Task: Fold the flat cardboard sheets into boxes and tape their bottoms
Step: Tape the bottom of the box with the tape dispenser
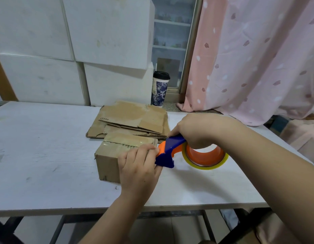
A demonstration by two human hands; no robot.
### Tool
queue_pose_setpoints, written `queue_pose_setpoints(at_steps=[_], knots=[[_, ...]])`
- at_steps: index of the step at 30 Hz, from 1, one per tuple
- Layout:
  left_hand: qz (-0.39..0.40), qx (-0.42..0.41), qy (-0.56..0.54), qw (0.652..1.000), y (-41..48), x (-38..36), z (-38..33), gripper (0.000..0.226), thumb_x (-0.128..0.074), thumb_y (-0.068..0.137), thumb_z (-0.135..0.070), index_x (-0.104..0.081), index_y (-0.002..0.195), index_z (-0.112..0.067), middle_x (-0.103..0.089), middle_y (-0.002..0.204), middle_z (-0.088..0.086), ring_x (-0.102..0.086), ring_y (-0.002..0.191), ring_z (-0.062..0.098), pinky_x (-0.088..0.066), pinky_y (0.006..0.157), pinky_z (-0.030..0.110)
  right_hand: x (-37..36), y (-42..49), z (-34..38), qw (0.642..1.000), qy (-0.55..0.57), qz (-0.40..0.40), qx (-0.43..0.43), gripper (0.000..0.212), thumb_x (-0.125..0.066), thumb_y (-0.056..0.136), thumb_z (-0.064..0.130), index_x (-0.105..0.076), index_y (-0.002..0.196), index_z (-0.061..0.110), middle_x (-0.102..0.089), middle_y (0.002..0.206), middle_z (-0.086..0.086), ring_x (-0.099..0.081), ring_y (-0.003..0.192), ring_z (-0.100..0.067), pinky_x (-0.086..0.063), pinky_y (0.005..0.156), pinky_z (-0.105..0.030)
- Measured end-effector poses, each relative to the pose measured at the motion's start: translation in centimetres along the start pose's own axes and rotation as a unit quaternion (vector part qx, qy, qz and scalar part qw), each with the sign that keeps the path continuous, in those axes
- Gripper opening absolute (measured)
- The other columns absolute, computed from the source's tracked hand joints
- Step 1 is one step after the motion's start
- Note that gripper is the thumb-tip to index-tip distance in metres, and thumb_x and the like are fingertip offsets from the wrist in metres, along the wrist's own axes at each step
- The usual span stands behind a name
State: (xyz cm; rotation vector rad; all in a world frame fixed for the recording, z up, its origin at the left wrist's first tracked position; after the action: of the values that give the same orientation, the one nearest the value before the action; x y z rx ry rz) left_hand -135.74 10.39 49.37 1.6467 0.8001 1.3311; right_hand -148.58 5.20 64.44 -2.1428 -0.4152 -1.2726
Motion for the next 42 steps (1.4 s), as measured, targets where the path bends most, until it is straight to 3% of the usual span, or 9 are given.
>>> queue_pose_setpoints(at_steps=[9, 13, 19, 28, 31, 33, 34, 40, 42], knots=[[0.065, 0.033, -0.052, 0.996, 0.9, 0.7, 0.7, 0.034, -0.085, 0.060, -0.033, -0.066, 0.082, -0.015, -0.063, 0.081, -0.001, -0.057, 0.070, 0.019, -0.034, 0.071, 0.032, 2.4, 1.8, 0.7, 0.992, -0.085, 0.089, -0.009, 0.040, -0.049, 0.090, 0.006, -0.059, 0.127, 0.019, -0.064, 0.106, -0.004, -0.061, 0.097, -0.022, -0.050, 0.080, -0.031], [0.093, 0.043, -0.055, 0.993, 1.3, 0.8, 1.1, 0.041, -0.088, 0.054, -0.036, -0.065, 0.081, -0.016, -0.059, 0.075, 0.000, -0.056, 0.068, 0.019, -0.033, 0.070, 0.031, 3.3, 3.0, 0.8, 0.983, -0.122, 0.134, -0.022, 0.042, -0.054, 0.087, 0.003, -0.058, 0.128, 0.013, -0.064, 0.115, -0.008, -0.063, 0.102, -0.023, -0.049, 0.069, -0.027], [0.128, 0.039, -0.081, 0.988, 1.7, 1.1, 1.5, 0.042, -0.088, 0.053, -0.037, -0.066, 0.084, -0.018, -0.056, 0.075, -0.002, -0.054, 0.069, 0.017, -0.031, 0.072, 0.033, 3.5, 4.2, 0.1, 0.975, -0.126, 0.178, -0.036, 0.044, -0.064, 0.082, 0.004, -0.059, 0.124, 0.011, -0.065, 0.104, -0.009, -0.063, 0.090, -0.021, -0.051, 0.068, -0.028], [0.230, 0.007, -0.106, 0.967, 2.9, 2.1, 2.6, 0.043, -0.084, 0.055, -0.049, -0.067, 0.085, -0.023, -0.053, 0.083, -0.004, -0.052, 0.076, 0.020, -0.037, 0.074, 0.040, -0.4, 4.2, -2.2, 0.969, 0.077, 0.234, -0.002, 0.048, -0.060, 0.084, -0.002, -0.053, 0.130, 0.008, -0.065, 0.111, -0.022, -0.056, 0.078, -0.024, -0.049, 0.060, -0.027], [0.326, -0.005, -0.087, 0.941, 3.5, 2.4, 2.7, 0.064, -0.046, 0.062, -0.081, -0.067, 0.092, -0.028, -0.046, 0.098, -0.008, -0.044, 0.096, 0.018, -0.025, 0.086, 0.039, -1.9, 3.9, -2.6, 0.957, 0.154, 0.244, 0.015, 0.038, -0.059, 0.082, -0.010, -0.058, 0.113, 0.012, -0.065, 0.100, -0.014, -0.055, 0.075, -0.023, -0.048, 0.065, -0.029], [0.362, -0.037, -0.045, 0.930, 3.4, 2.4, 2.6, 0.092, -0.013, 0.048, -0.093, -0.066, 0.091, -0.031, -0.040, 0.107, -0.009, -0.035, 0.104, 0.016, -0.016, 0.089, 0.035, -3.2, 3.9, -2.7, 0.945, 0.194, 0.263, 0.028, 0.036, -0.058, 0.080, -0.014, -0.059, 0.096, 0.018, -0.061, 0.085, -0.002, -0.055, 0.069, -0.017, -0.048, 0.065, -0.028], [0.363, -0.042, -0.036, 0.930, 3.4, 2.4, 2.6, 0.096, -0.007, 0.044, -0.093, -0.065, 0.089, -0.031, -0.039, 0.108, -0.010, -0.033, 0.105, 0.015, -0.015, 0.089, 0.034, -3.8, 3.7, -2.8, 0.939, 0.213, 0.269, 0.033, 0.036, -0.058, 0.079, -0.016, -0.059, 0.090, 0.019, -0.060, 0.080, 0.000, -0.054, 0.067, -0.015, -0.047, 0.064, -0.028], [0.344, -0.021, -0.075, 0.936, 3.3, 2.0, 2.9, 0.081, -0.023, 0.042, -0.093, -0.062, 0.071, -0.028, -0.030, 0.100, -0.017, -0.024, 0.099, 0.007, -0.008, 0.088, 0.027, -7.2, 2.8, -3.7, 0.889, 0.360, 0.280, 0.049, 0.034, -0.057, 0.078, -0.017, -0.060, 0.099, 0.009, -0.064, 0.067, 0.007, -0.059, 0.063, -0.011, -0.051, 0.060, -0.023], [0.348, -0.017, -0.108, 0.931, 3.4, 2.0, 3.3, 0.078, -0.026, 0.042, -0.091, -0.063, 0.069, -0.029, -0.030, 0.100, -0.018, -0.027, 0.103, 0.006, -0.007, 0.089, 0.026, -8.1, 2.5, -3.6, 0.869, 0.395, 0.291, 0.062, 0.030, -0.058, 0.079, -0.016, -0.059, 0.092, 0.011, -0.065, 0.067, 0.005, -0.062, 0.063, -0.013, -0.052, 0.060, -0.025]])
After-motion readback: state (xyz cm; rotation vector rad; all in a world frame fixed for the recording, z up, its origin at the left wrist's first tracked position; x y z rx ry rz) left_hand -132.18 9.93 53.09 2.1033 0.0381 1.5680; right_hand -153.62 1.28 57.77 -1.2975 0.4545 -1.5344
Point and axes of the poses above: each hand's wrist, its own y-axis towards the middle knuckle, its own x-axis out of the back of the hand, z = x × y, the point moved 1 cm from there along y, towards the middle knuckle
